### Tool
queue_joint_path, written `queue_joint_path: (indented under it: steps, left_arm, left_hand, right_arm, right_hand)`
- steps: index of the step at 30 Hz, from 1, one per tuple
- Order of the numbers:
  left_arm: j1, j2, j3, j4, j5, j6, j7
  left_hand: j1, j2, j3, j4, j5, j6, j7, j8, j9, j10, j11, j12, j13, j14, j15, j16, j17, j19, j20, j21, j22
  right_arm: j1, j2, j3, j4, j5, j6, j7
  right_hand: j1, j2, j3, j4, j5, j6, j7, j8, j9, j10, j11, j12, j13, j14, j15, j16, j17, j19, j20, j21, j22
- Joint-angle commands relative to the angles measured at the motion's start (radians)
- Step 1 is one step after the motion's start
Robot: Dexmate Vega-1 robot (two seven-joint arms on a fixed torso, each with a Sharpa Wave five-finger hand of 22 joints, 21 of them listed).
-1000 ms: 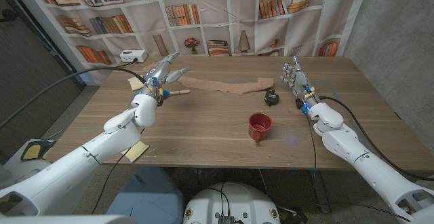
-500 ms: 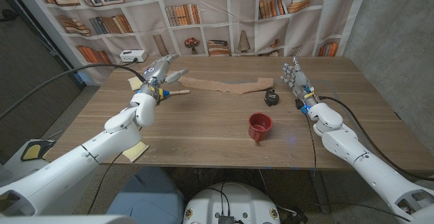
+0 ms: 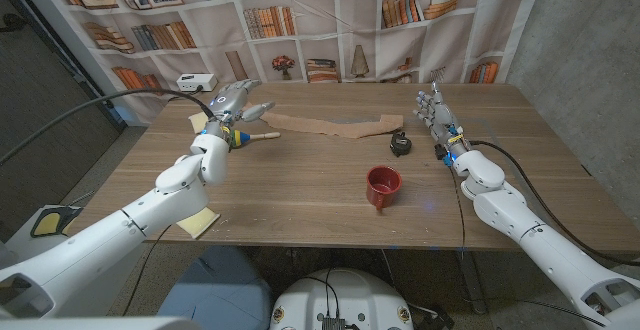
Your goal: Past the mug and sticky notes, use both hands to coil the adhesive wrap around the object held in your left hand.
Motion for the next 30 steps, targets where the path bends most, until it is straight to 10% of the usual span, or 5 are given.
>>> queue_joint_path:
  steps: [1, 4, 30]
  left_arm:
    - [-0.027, 0.016, 0.020, 0.020, 0.040, 0.020, -0.034]
    - [-0.030, 0.021, 0.025, 0.019, 0.052, 0.033, -0.046]
    - [-0.032, 0.050, 0.030, -0.001, 0.081, 0.106, -0.116]
  left_hand:
    - [0.021, -0.004, -0.009, -0.001, -0.003, -0.006, 0.010, -0.010, 0.006, 0.000, 0.005, 0.002, 0.007, -0.019, -0.011, -0.009, 0.000, -0.007, -0.052, -0.009, -0.003]
    - [0.031, -0.006, -0.012, -0.001, -0.003, -0.005, 0.018, -0.014, 0.006, -0.001, 0.007, 0.000, 0.009, -0.029, -0.015, -0.015, -0.002, -0.005, -0.122, -0.013, -0.007]
    - [0.054, -0.003, -0.022, 0.002, -0.004, -0.016, 0.015, -0.028, 0.005, -0.012, 0.012, -0.011, 0.010, 0.016, -0.002, 0.002, 0.002, 0.049, -0.056, 0.005, -0.002]
  right_arm:
    - [0.002, 0.003, 0.000, -0.008, 0.002, 0.006, 0.006]
    - [0.002, 0.003, 0.000, -0.007, 0.003, 0.009, 0.010]
    - [0.010, 0.004, 0.001, 0.000, 0.013, 0.011, 0.027]
  right_hand:
    - [0.012, 0.002, -0.004, -0.005, -0.002, 0.007, -0.002, 0.005, 0.001, 0.004, 0.000, 0.002, 0.004, -0.003, -0.006, 0.004, 0.000, 0.001, -0.002, 0.004, 0.003]
    - [0.013, 0.001, -0.004, -0.006, -0.002, 0.008, -0.002, 0.005, 0.001, 0.004, 0.000, 0.002, 0.004, -0.003, -0.007, 0.004, 0.000, 0.001, -0.002, 0.004, 0.003]
    - [0.016, 0.002, -0.003, -0.009, -0.004, 0.023, -0.023, 0.009, 0.002, 0.005, -0.004, 0.002, 0.004, -0.006, -0.010, 0.003, -0.001, -0.001, 0.004, 0.003, 0.003]
